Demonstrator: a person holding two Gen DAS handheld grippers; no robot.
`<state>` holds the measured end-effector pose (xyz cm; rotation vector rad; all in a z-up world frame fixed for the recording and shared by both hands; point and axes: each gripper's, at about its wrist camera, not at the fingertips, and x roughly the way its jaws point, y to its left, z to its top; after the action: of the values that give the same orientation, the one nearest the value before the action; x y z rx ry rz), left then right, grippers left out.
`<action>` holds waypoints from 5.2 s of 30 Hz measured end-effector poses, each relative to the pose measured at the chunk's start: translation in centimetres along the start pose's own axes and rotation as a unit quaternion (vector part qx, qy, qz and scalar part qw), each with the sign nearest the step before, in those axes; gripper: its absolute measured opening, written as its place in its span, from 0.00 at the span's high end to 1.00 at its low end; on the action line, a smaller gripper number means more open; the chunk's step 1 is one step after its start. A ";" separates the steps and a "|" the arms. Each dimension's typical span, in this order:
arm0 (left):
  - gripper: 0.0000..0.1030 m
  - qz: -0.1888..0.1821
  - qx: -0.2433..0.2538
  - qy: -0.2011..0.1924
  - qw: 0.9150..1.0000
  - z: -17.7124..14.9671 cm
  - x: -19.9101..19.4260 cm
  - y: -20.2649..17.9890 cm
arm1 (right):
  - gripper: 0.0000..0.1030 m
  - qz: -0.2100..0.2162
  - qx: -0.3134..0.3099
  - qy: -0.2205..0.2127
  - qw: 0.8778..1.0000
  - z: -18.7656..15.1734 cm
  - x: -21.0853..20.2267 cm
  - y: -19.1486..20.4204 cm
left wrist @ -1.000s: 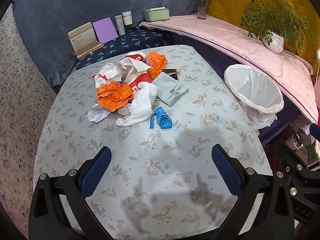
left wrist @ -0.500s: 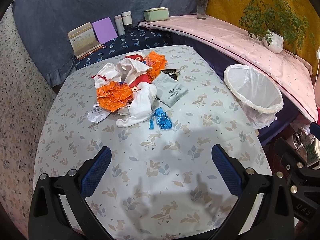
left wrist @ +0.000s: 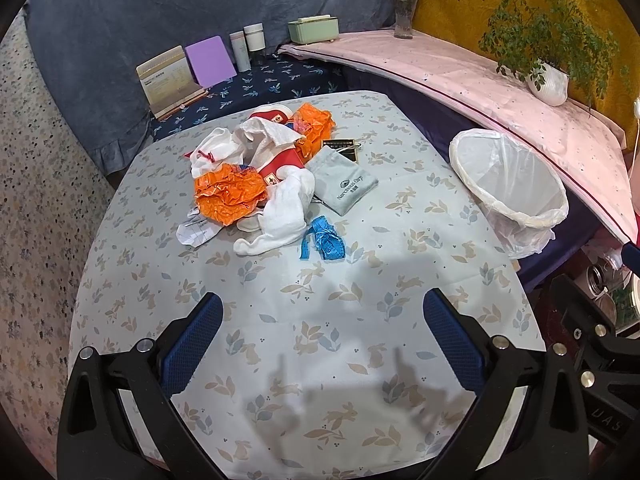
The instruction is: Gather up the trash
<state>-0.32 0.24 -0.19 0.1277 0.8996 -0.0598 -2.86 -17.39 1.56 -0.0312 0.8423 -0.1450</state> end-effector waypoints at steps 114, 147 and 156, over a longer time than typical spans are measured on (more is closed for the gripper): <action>0.73 -0.123 -0.074 0.065 0.987 4.9 16.3 8.5 | 0.79 0.052 0.029 0.068 0.996 3.9 13.8 6.5; 0.91 -0.309 0.046 -0.003 0.950 11.9 7.1 -7.7 | 0.78 -0.018 0.136 -0.024 0.990 7.2 8.8 -9.4; 0.90 -0.337 0.101 -0.004 0.936 14.6 8.7 -14.6 | 0.78 -0.050 0.161 -0.016 0.985 8.2 11.2 -13.8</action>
<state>14.88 -16.20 0.73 0.0034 0.8934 -0.7950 8.96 -32.88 -0.12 0.2284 0.7778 -0.3733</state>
